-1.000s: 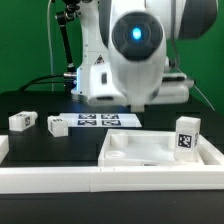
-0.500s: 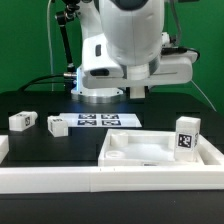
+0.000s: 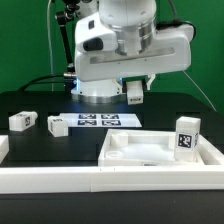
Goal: Assemble square table
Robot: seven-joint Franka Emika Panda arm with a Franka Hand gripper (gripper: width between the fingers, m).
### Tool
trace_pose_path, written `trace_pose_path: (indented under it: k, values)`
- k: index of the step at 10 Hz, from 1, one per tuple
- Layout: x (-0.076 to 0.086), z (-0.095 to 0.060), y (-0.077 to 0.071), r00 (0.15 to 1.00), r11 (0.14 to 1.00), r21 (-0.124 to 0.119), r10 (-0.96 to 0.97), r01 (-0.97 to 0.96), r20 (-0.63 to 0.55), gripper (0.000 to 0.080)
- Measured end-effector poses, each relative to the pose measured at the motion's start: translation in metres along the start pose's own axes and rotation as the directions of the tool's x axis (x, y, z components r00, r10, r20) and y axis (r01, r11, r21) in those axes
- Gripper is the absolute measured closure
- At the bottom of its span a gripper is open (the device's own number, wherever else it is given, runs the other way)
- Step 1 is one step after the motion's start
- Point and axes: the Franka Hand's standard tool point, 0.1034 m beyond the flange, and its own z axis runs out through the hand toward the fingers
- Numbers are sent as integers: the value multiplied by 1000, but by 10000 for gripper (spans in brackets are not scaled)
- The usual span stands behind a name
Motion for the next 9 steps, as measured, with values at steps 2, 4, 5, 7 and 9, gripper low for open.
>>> trace_pose_path:
  k: [2,4,5,7,9]
  values:
    - [7,-5,1,991,1000,-11,-3,1,-135,509]
    - [6,-4,4,970,1000,-23,-4,-2,-244,509]
    - [13,-7,6,946,999,-33,-7,-3,-323,509]
    - [22,-21,10,909,999,-50,-32,13,-416,509]
    - [29,-41,11,879,998,-55,-40,15,-476,509]
